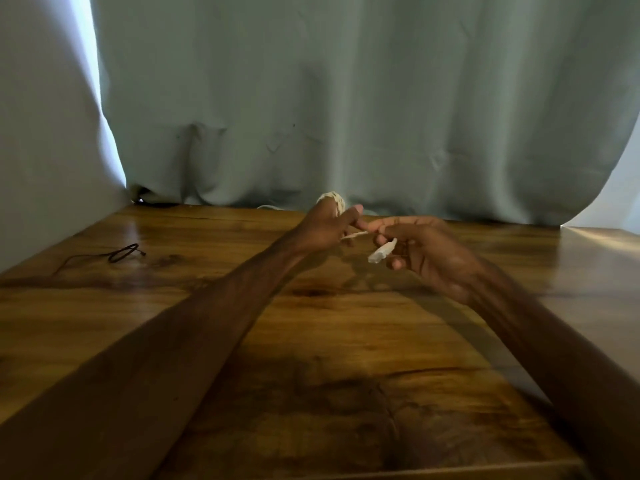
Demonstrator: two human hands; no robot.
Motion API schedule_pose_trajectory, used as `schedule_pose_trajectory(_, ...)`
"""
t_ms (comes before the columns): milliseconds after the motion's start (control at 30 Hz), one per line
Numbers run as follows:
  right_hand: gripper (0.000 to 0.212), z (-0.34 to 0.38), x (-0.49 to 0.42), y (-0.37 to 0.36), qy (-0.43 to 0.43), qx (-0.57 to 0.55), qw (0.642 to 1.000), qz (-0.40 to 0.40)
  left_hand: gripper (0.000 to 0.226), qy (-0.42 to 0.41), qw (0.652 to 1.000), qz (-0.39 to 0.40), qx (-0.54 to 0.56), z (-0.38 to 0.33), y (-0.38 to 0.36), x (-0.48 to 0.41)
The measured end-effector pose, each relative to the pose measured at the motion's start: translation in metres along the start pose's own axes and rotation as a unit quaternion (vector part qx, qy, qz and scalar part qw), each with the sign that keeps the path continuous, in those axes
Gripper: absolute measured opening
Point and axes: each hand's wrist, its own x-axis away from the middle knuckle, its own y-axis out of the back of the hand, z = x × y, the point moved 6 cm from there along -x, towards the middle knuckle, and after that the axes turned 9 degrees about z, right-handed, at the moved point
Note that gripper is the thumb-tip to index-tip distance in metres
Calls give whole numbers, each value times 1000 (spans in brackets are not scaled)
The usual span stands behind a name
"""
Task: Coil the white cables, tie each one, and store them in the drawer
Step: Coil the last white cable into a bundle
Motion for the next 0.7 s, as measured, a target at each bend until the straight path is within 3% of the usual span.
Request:
schedule_pose_trajectory(133, 35, 10, 2, 5, 25, -53, 998, 28, 53, 1, 996, 89, -11, -1, -26, 2)
schedule_pose_trajectory(233, 25, 16, 5, 11, 58, -11, 998, 24, 59, 11, 989, 148, 14, -9, -38, 9)
schedule_pose_trajectory(333, 26, 14, 5, 26, 82, 61, 993, -62, 91, 47, 972, 213, 89, -14, -52, 16)
schedule_pose_trajectory(400, 28, 15, 5, 35, 92, 48, 988, -110, 103, 71, 944, 288, 145, -23, -67, 24)
schedule_pose_trajectory(567, 20, 10, 6, 50, 69, -25, 982, -173, 54, 34, 906, 381, 181, -71, -90, 39)
schedule_pose_trajectory(700, 18, -2, 5, 55, 22, -125, 979, -157, 42, 43, 916, 347, 195, -70, -85, 41)
